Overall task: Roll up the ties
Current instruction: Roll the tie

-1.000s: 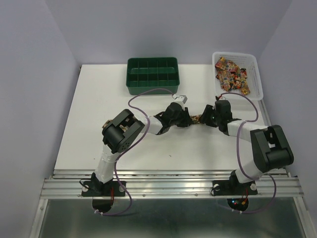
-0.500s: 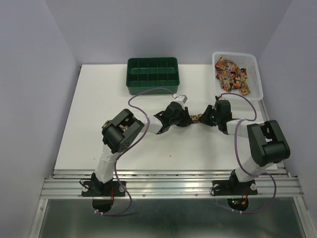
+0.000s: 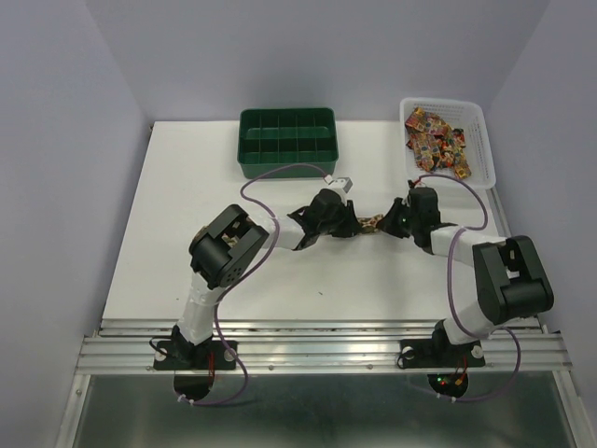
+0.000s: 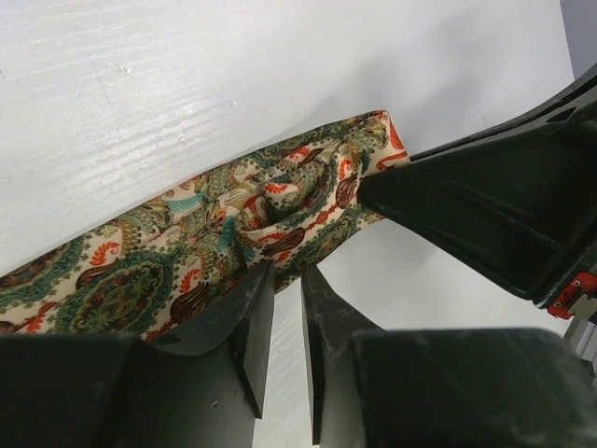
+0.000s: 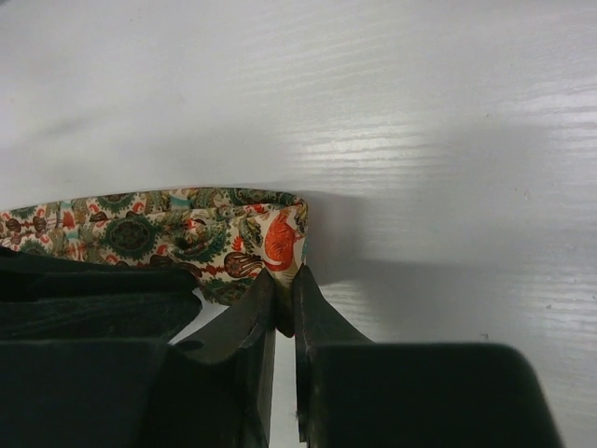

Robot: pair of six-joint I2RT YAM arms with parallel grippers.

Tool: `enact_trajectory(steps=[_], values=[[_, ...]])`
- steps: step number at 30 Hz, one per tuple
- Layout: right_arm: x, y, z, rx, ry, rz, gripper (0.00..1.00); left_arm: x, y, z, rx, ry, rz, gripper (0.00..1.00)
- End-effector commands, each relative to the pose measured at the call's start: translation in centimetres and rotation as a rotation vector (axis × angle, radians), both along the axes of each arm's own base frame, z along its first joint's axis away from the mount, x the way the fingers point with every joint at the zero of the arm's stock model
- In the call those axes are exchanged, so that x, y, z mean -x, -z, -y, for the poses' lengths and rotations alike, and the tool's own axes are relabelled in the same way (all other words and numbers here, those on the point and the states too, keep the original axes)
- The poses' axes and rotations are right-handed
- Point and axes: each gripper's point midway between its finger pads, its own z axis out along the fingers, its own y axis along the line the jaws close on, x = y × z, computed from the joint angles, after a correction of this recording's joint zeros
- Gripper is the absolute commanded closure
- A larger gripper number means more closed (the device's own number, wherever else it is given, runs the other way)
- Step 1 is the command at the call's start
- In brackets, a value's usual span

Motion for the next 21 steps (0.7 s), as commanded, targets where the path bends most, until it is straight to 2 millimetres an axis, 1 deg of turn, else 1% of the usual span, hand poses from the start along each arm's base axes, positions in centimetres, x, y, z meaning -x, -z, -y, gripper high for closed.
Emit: enact_trajectory(steps=[1,5,9,14,15,16,17,18,21], values=[[0.8,-1.5,0.9,0.019,0.045,-0.015,0.99,-0.7,-5.8,0.4,0.066,0.007,0.08,0.69],[1.6,-2.3,1.3,0.009,0.092,-0.041,0.99,-0.2,-6.1,0.5,0.08,0.022,0.068,0.69],[2.8,-1.6,2.0,0.027,0.166,-0.124,0.99,0.1,-6.3,0.9,0.091,0.042,0.06,0.69],[3.0,-1.0,2.2,0.007,0.231,-0.171,0.99,0.2,-5.5,1.6,0.081,0.048,0.055,0.71],[2.9,-1.1,2.3,0.004,0.249,-0.172,0.99,0.2,-5.7,1.8,0.084,0.049,0.058,0.73],[2.8,-1.2,2.4,0.002,0.269,-0.175,0.99,0.1,-5.4,1.8,0.078,0.045,0.056,0.74],[2.8,-1.4,2.4,-0.002,0.275,-0.179,0.99,0.0,-5.4,1.9,0.076,0.045,0.058,0.74],[2.8,-1.4,2.9,0.014,0.299,-0.18,0.99,0.0,-5.3,1.9,0.075,0.045,0.057,0.74],[2.6,-1.8,2.9,0.012,0.302,-0.178,0.99,0.0,-5.1,2.2,0.071,0.063,0.06,0.74]])
